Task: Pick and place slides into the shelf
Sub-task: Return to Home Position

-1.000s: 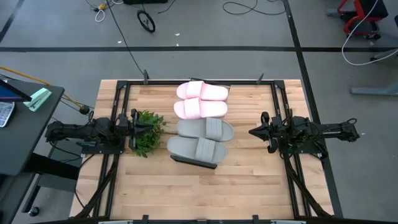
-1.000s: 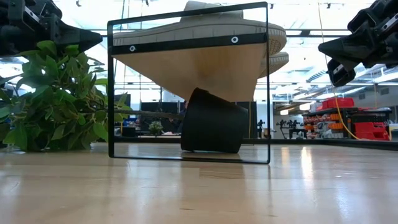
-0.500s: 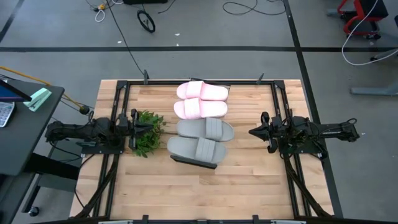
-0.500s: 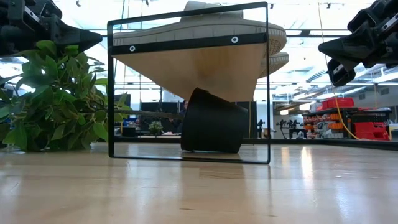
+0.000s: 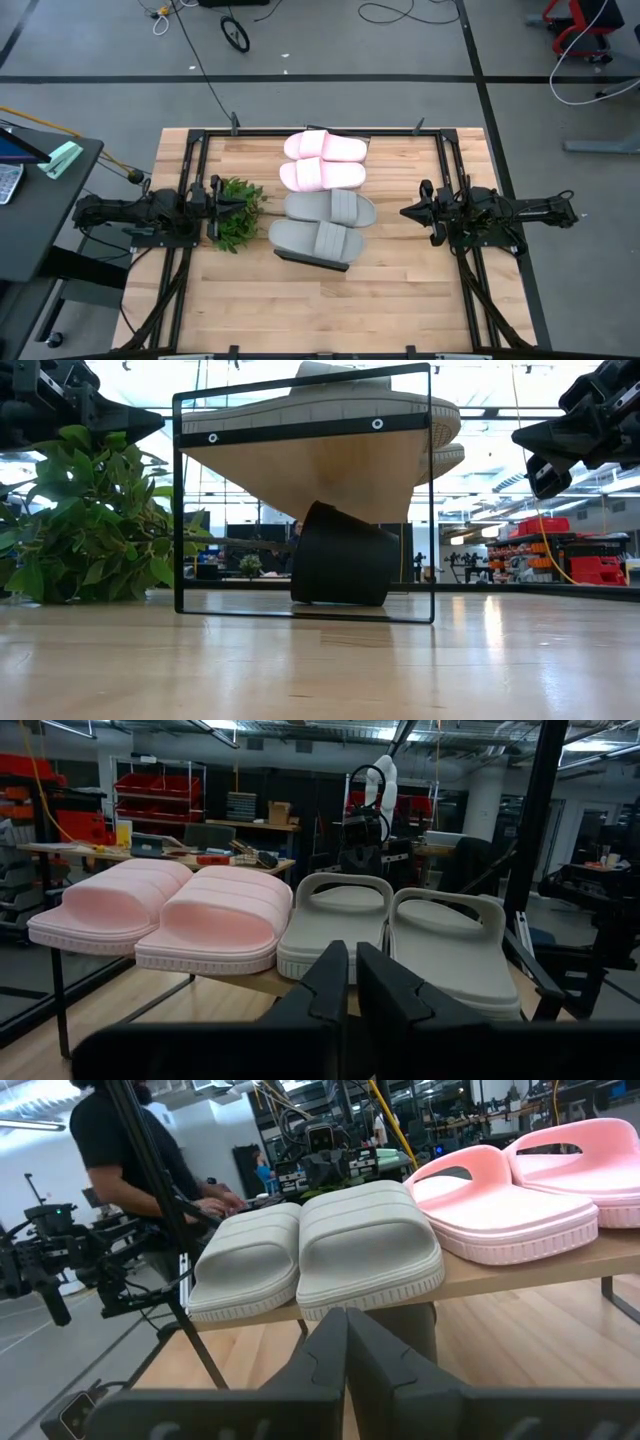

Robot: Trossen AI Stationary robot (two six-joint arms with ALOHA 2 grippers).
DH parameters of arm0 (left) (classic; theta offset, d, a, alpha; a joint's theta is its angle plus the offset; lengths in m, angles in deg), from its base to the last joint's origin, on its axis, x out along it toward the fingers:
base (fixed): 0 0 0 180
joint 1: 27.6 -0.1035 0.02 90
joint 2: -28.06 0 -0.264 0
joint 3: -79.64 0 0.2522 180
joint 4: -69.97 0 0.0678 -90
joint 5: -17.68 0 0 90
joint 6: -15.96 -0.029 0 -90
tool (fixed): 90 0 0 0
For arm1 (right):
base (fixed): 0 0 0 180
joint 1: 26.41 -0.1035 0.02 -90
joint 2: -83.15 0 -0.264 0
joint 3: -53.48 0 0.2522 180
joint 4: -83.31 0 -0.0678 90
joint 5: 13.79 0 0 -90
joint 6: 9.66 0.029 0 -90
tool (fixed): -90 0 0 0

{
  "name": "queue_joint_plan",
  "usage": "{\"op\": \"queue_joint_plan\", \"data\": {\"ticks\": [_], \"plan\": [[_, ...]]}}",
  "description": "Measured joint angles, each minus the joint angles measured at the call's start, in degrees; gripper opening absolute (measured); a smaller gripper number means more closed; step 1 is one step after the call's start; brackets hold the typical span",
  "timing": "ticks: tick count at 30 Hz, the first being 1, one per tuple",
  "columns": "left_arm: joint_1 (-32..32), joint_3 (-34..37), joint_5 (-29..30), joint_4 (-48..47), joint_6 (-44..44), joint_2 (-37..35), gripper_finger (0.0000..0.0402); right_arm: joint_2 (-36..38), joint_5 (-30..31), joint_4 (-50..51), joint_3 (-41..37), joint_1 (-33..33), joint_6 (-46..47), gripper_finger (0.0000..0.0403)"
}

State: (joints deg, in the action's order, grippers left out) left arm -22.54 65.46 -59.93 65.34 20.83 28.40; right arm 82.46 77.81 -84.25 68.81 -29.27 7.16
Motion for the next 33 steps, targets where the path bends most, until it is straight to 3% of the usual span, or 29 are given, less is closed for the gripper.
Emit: {"op": "queue_joint_plan", "data": {"ticks": [10,23,33], "plan": [[0.0,0.01,0.02,0.0,0.0,0.0,0.0018,0.0,0.0,0.0,0.0,0.0,0.0,0.0014],[0.0,0.0,0.01,0.01,0.04,0.02,0.0036,-0.01,0.0,0.0,0.02,0.02,0.0,0.0014],[0.0,0.0,0.0,0.0,0.04,0.0,0.0021,-0.02,0.0,0.0,0.02,0.0,0.0,0.0014]]}}
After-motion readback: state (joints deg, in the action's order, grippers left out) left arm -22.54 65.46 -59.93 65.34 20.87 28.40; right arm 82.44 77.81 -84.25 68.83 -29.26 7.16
